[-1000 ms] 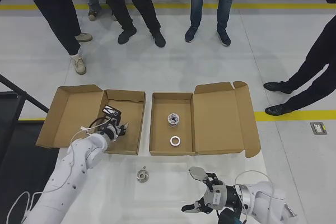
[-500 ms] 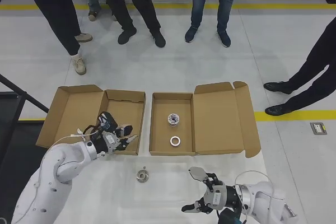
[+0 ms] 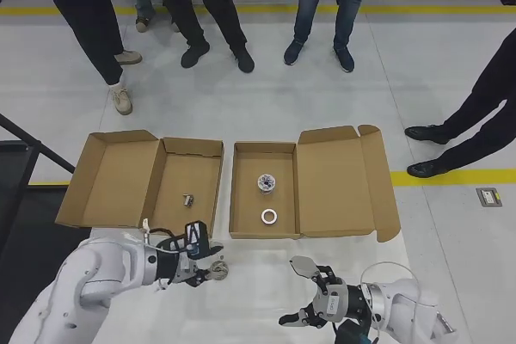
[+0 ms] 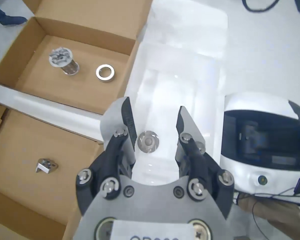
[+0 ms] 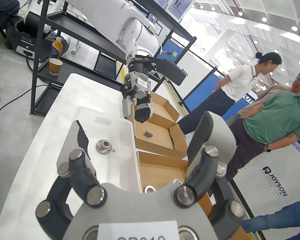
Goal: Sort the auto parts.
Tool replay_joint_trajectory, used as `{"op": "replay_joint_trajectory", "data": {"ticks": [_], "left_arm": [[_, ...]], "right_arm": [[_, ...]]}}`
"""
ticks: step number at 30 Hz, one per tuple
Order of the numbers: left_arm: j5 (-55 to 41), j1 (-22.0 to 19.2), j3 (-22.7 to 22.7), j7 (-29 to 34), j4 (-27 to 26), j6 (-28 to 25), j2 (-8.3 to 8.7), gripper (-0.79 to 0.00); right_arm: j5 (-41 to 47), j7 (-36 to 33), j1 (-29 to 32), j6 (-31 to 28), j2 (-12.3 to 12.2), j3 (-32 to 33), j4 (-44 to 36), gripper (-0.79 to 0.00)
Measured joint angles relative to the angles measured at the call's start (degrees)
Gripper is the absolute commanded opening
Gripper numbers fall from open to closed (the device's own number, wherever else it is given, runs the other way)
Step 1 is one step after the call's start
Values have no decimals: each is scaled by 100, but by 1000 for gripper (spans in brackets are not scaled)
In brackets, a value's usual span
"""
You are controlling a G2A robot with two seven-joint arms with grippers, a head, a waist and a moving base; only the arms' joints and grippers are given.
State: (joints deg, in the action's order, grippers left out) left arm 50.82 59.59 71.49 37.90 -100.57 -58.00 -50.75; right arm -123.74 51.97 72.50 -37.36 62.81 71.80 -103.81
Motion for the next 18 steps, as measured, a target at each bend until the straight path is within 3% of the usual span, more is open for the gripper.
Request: {"op": "replay_joint_trajectory", "data": {"ticks": [4,7,18], "left_arm": [[303,-113,-360,361,-48,0,127,-225],[563,-245,-618,529,-5,-1,176,0],[725,-408,-832,521,82,-1,195,0]], "right_arm": [[0,0,0,0,0,0,0,0],[0,0,0,0,0,0,0,0],[0,0,0,0,0,0,0,0]]}}
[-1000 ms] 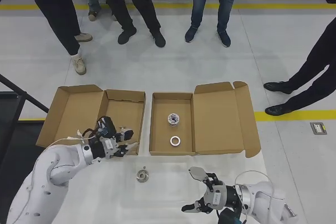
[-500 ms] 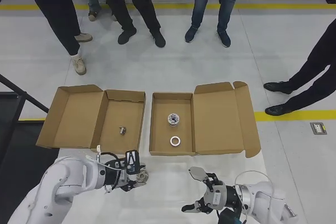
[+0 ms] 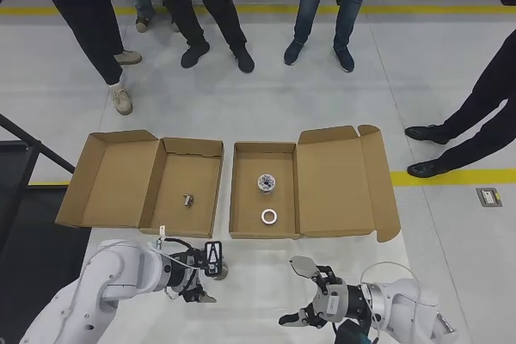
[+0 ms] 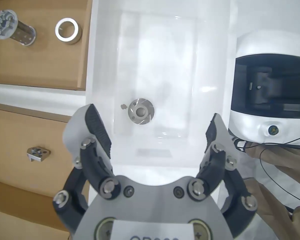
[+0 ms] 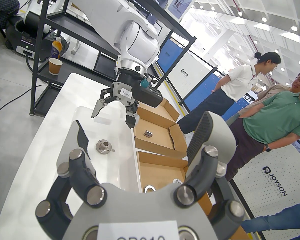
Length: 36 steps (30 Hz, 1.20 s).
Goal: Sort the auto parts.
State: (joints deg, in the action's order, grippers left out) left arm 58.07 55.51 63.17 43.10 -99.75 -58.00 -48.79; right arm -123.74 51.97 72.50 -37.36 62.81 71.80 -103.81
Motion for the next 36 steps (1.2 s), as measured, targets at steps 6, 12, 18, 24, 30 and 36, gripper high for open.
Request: {"op": "replay_joint_trajectory", "data": {"ticks": [6,12,18,24,30,36], "left_arm": [[366,89,-153,-2,-91,220,-19,0],[853,-89,-505,125,-30,277,-78,-89],[1375,-301,-908,106,84,579,-185,-62],[1976,-614,-1403,-21,570,835,-348,-68],[2232,-834,-1682,-312,948,964,-478,-185],[2379,-984,-1841,-506,1221,1034,-577,-283]], "right_arm": [[0,0,0,0,0,0,0,0],[0,0,0,0,0,0,0,0],[0,0,0,0,0,0,0,0],[0,0,0,0,0,0,0,0],[0,0,0,0,0,0,0,0],[0,0,0,0,0,0,0,0]]}}
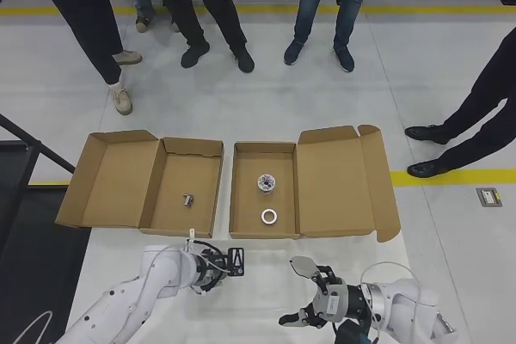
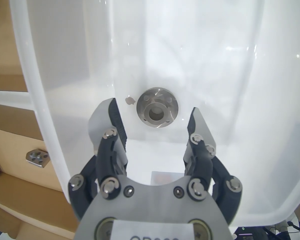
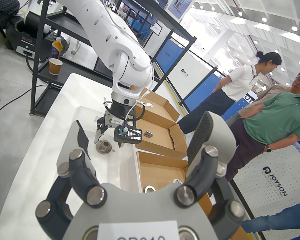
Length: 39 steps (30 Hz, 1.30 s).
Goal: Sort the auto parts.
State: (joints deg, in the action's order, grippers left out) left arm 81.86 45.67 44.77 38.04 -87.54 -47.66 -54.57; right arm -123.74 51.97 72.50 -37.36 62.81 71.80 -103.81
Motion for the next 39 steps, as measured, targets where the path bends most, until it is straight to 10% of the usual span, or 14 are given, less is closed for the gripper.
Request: {"op": "replay_joint_trajectory", "data": {"ticks": [5,34,39], "left_arm": [[56,-83,-58,-60,133,36,-59,-403],[-83,-302,-221,185,597,-121,-303,-468],[-87,-328,-242,224,653,-137,-339,-723]], "right_arm": [[0,0,0,0,0,0,0,0],[0,0,0,0,0,0,0,0],[0,0,0,0,0,0,0,0]]}}
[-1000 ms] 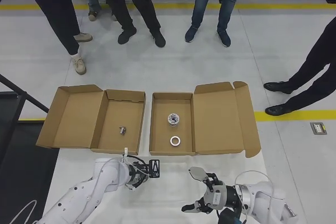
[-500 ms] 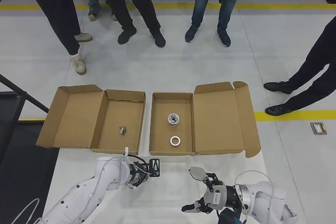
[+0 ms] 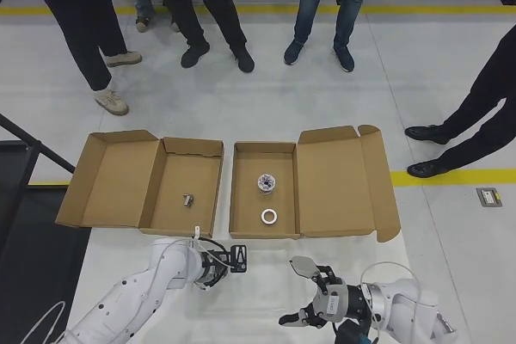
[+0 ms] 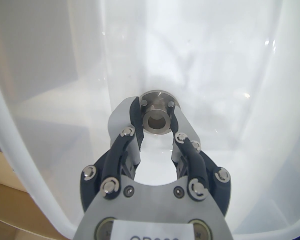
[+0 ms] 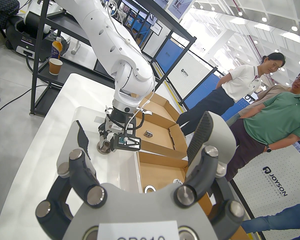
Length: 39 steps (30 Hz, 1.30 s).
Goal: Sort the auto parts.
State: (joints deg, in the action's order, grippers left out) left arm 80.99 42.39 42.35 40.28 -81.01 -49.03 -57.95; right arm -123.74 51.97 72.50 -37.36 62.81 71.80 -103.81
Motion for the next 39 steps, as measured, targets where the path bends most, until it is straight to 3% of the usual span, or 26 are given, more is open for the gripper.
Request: {"op": "replay_joint_trajectory", "data": {"ticks": [1,10,16,25,31,35,39], "left_arm": [[0,-4,-1,1,6,-5,-5,-785],[-210,55,224,-105,-221,-220,33,-785],[-778,361,865,-231,-884,-666,240,-785],[-2413,983,1717,-454,-1847,-897,771,-785],[-3706,1037,1902,-990,-2012,-897,1225,-785],[-4504,1065,1956,-1688,-2000,-897,1539,-785],[-4855,1073,1926,-2070,-1988,-897,1693,-785]], "right_arm": [[0,0,0,0,0,0,0,0],[0,0,0,0,0,0,0,0],[0,0,0,0,0,0,0,0],[0,0,0,0,0,0,0,0],[0,0,0,0,0,0,0,0],[0,0,0,0,0,0,0,0],[0,0,0,0,0,0,0,0]]}}
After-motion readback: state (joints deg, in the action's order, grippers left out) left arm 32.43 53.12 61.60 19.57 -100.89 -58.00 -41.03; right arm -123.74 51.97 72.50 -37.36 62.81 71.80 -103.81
